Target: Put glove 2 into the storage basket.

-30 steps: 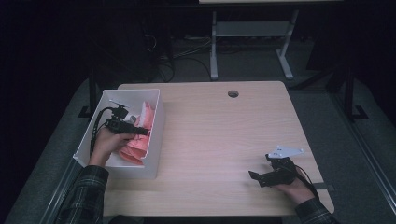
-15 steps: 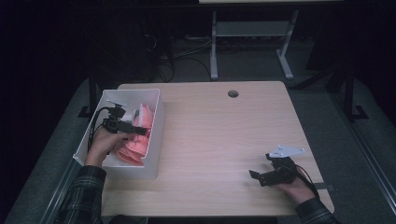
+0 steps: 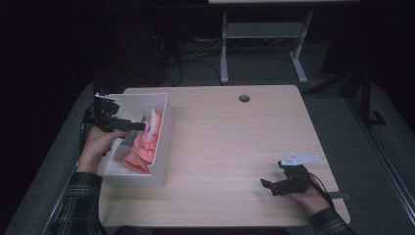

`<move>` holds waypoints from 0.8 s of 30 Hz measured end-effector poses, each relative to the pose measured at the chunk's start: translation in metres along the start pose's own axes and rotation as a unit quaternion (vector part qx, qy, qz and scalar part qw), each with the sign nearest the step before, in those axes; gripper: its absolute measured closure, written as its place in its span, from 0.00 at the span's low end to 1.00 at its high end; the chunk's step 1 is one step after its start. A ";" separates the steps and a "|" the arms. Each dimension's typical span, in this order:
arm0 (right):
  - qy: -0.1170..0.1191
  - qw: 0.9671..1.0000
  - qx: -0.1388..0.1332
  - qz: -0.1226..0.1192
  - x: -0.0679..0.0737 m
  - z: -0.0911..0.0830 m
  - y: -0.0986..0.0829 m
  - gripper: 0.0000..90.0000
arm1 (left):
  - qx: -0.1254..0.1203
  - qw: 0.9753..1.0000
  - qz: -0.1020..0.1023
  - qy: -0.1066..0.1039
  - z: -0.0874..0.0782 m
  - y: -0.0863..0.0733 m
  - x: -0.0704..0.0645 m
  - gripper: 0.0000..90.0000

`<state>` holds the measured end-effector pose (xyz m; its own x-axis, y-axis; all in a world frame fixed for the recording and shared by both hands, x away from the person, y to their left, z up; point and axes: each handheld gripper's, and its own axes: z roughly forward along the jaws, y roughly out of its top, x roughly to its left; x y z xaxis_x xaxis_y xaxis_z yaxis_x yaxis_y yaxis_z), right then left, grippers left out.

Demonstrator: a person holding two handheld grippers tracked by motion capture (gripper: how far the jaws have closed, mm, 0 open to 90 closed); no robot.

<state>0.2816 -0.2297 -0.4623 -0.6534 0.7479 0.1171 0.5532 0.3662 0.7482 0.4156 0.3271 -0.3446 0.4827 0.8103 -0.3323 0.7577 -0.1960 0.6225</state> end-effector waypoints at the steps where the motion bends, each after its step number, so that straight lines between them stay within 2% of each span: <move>1: 0.000 1.000 0.000 0.000 0.000 0.000 0.000 0.02 | -0.005 1.000 0.003 0.000 -0.003 0.001 -0.002 0.15; 8: 0.000 1.000 0.003 -0.001 0.000 0.000 0.000 0.02 | -0.033 0.999 0.027 -0.017 -0.015 0.011 -0.026 0.15; 14: -0.001 1.000 0.002 -0.001 0.000 -0.001 0.000 0.02 | -0.044 0.997 0.060 -0.030 -0.018 0.021 -0.050 0.15; 22: -0.002 1.000 0.002 -0.002 0.000 0.000 0.000 0.02 | -0.050 0.992 0.110 -0.047 -0.016 0.030 -0.089 0.15; 24: -0.001 1.000 0.003 -0.004 0.001 0.000 0.000 0.02 | -0.049 0.989 0.126 -0.053 -0.012 0.031 -0.102 0.15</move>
<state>0.2812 -0.2292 -0.4625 -0.6564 0.7465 0.1092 0.5510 0.3754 0.7453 0.3844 0.2450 -0.2825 0.6981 0.6791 -0.2269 0.5632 -0.3251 0.7596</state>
